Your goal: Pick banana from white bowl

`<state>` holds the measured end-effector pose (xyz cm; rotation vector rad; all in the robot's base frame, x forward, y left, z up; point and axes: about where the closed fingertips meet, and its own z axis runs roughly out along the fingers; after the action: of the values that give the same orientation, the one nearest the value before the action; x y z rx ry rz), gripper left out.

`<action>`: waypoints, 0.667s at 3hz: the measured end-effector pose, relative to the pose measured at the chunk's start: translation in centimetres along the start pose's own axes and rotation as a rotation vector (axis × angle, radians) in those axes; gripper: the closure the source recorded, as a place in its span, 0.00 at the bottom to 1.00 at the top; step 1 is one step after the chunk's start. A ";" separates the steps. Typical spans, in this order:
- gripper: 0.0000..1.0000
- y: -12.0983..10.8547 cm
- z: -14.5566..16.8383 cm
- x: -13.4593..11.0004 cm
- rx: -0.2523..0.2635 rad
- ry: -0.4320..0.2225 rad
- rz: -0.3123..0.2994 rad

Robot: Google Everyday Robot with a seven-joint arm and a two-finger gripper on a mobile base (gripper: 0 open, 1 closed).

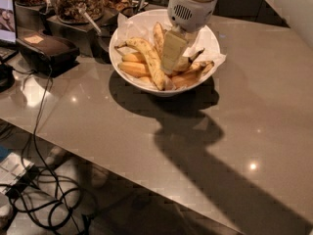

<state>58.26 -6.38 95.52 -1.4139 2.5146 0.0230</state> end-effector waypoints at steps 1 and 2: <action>0.38 -0.4 1.0 0.0 -0.004 0.018 0.019; 0.39 -0.9 1.9 0.2 -0.012 0.031 0.041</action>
Offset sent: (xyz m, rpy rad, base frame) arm 0.0079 -0.0143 -0.0275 -0.0369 0.0888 -0.0691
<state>59.35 -6.76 93.80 -1.3767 2.5729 0.0235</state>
